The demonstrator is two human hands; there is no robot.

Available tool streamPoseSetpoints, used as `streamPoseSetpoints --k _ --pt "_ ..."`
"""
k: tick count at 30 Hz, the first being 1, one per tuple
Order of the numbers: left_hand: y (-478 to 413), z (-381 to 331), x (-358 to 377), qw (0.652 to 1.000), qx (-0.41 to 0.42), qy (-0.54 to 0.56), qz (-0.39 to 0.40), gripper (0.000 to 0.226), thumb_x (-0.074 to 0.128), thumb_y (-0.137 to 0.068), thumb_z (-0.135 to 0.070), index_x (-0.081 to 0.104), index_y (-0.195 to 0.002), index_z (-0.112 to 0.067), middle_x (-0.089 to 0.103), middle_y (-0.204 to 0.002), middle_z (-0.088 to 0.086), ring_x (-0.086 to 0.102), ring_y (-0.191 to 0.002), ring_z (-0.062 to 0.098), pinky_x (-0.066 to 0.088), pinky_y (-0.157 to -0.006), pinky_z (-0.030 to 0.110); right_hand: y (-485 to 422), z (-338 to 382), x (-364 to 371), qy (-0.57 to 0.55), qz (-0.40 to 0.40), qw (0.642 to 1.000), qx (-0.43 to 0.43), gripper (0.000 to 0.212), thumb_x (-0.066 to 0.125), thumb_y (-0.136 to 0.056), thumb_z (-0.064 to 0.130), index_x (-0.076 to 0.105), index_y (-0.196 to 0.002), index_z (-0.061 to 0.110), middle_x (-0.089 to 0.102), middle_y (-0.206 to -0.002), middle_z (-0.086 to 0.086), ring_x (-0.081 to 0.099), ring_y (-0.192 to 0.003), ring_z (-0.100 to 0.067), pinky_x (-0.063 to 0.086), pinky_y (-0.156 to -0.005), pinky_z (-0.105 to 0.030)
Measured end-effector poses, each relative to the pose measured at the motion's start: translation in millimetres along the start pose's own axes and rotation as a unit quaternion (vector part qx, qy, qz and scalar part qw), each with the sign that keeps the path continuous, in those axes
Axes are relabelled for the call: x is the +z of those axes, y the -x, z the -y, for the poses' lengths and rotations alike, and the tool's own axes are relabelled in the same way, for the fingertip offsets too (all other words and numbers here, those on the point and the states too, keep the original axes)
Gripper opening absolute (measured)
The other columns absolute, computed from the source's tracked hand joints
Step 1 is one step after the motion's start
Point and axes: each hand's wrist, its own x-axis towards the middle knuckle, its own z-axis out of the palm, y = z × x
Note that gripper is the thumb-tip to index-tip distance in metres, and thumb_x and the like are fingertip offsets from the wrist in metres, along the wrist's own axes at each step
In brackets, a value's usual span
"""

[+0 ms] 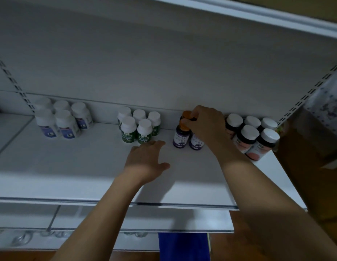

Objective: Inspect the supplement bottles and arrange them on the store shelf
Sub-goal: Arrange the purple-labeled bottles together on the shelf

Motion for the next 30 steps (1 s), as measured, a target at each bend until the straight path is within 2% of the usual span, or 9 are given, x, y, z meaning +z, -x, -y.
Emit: streamPoseSetpoints --k 4,7,11,14,18,21,25,27,30 --pt "5 9 -2 1.0 0.006 0.001 -0.004 0.07 0.058 -0.091 -0.051 0.027 -0.15 -0.03 0.037 -0.152 0.0 0.037 -0.136 0.021 0.029 -0.109 0.032 -4 14 11 0.062 0.026 0.998 0.017 0.029 0.062 -0.087 0.042 0.053 -0.086 0.014 0.06 -0.081 -0.004 0.061 -0.089 -0.031 0.031 -0.078 -0.036" --pt "11 17 2 1.0 0.018 0.006 -0.003 0.07 0.055 -0.092 -0.053 0.025 -0.151 -0.03 0.033 -0.155 -0.002 0.033 -0.139 0.019 0.026 -0.11 0.031 -4 16 20 0.07 0.015 0.997 0.022 0.022 0.06 -0.087 0.031 0.046 -0.078 0.016 0.056 -0.077 -0.005 0.062 -0.088 -0.032 0.032 -0.071 -0.032" --pt "21 24 10 0.999 0.039 0.018 -0.028 0.07 0.055 -0.091 -0.053 0.027 -0.151 -0.028 0.037 -0.153 -0.003 0.034 -0.138 0.018 0.026 -0.107 0.03 15 20 25 -0.001 -0.035 0.999 0.028 0.015 0.058 -0.084 0.023 0.045 -0.077 0.018 0.056 -0.086 -0.006 0.058 -0.09 -0.029 0.04 -0.073 -0.034" --pt "31 24 12 0.995 0.067 0.035 -0.068 0.072 0.059 -0.089 -0.052 0.032 -0.15 -0.026 0.043 -0.149 -0.002 0.04 -0.134 0.019 0.031 -0.103 0.03 43 22 24 -0.129 -0.066 0.988 0.05 0.015 0.061 -0.083 0.021 0.049 -0.079 0.012 0.058 -0.084 -0.004 0.057 -0.079 -0.023 0.046 -0.066 -0.034" --pt "41 21 10 0.983 0.103 0.139 -0.056 0.078 0.07 -0.084 -0.045 0.031 -0.15 -0.027 0.043 -0.148 -0.001 0.043 -0.132 0.02 0.039 -0.105 0.034 91 32 9 -0.33 -0.095 0.931 0.125 0.018 0.07 -0.085 0.019 0.052 -0.086 0.014 0.061 -0.086 -0.005 0.058 -0.077 -0.016 0.046 -0.066 -0.03" --pt "47 18 8 0.975 0.131 0.175 -0.043 0.092 0.075 -0.081 -0.041 0.019 -0.153 -0.028 0.034 -0.152 -0.001 0.038 -0.135 0.017 0.036 -0.107 0.03 125 39 -9 -0.445 -0.134 0.87 0.165 0.018 0.075 -0.083 0.013 0.057 -0.084 0.015 0.065 -0.082 -0.005 0.066 -0.079 -0.018 0.056 -0.074 -0.04" --pt "60 4 0 0.934 0.177 0.308 0.019 0.092 0.082 -0.074 -0.036 0.026 -0.148 -0.04 0.039 -0.146 -0.018 0.045 -0.126 -0.004 0.044 -0.105 0.027 156 36 -37 -0.518 -0.099 0.827 0.196 0.012 0.075 -0.084 0.017 0.065 -0.09 0.013 0.073 -0.081 0.003 0.071 -0.08 -0.012 0.059 -0.07 -0.029" --pt "68 -5 -6 0.904 0.198 0.375 0.054 0.09 0.086 -0.07 -0.033 0.034 -0.142 -0.045 0.044 -0.139 -0.029 0.052 -0.118 -0.004 0.049 -0.098 0.027 168 34 -48 -0.569 -0.098 0.79 0.207 0.01 0.07 -0.086 0.012 0.066 -0.095 0.011 0.074 -0.081 0.005 0.071 -0.076 -0.008 0.059 -0.066 -0.023" --pt "74 -15 -10 0.887 0.245 0.384 0.08 0.099 0.089 -0.063 -0.035 0.032 -0.143 -0.049 0.043 -0.138 -0.028 0.055 -0.113 0.006 0.05 -0.093 0.027 179 29 -54 -0.61 -0.084 0.755 0.225 0.009 0.062 -0.09 0.013 0.066 -0.098 0.015 0.075 -0.082 0.006 0.071 -0.079 -0.009 0.058 -0.071 -0.027"
